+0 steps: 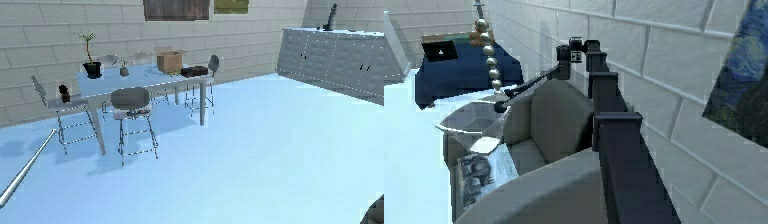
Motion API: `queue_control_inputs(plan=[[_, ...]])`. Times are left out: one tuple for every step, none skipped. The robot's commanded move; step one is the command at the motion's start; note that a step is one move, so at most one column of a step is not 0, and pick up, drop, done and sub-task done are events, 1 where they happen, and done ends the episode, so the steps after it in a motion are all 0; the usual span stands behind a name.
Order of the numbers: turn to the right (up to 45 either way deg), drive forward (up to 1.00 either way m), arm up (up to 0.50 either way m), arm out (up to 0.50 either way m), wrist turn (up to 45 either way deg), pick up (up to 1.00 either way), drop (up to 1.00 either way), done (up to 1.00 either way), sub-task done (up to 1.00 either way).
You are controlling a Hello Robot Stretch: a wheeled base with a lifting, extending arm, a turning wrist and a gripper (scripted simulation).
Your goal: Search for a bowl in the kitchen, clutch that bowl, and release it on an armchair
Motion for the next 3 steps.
queue_control_inputs(plan=[[0.0, 0.0, -0.5, 0.0, 0.0, 0.0, 0.0, 0.0, 0.0], [0.0, 0.0, 0.0, 0.0, 0.0, 0.0, 1.0, 0.0, 0.0], [0.0, 0.0, 0.0, -0.1, 0.0, 0.0, 0.0, 0.0, 0.0]])
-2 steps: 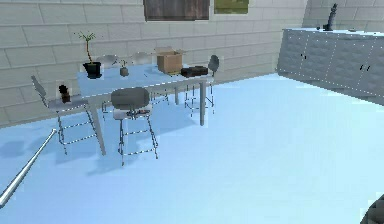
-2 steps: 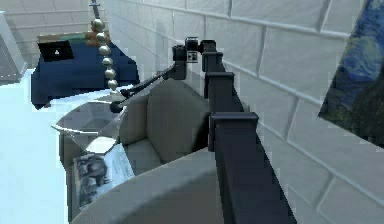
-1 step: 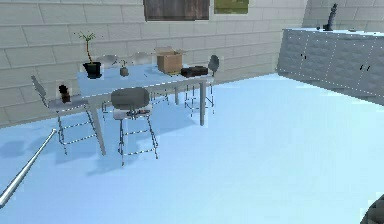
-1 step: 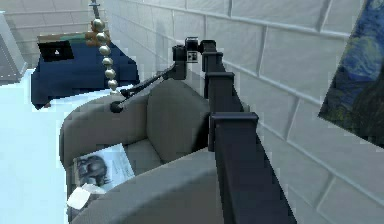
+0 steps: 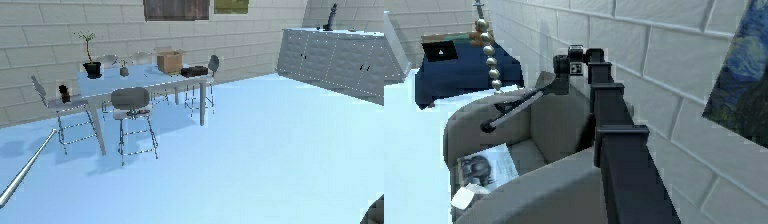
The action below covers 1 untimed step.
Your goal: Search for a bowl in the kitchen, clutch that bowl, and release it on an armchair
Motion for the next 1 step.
queue_control_inputs(plan=[[0.0, 0.0, 0.0, 0.0, 0.0, 0.0, 0.0, 1.0, 0.0]])
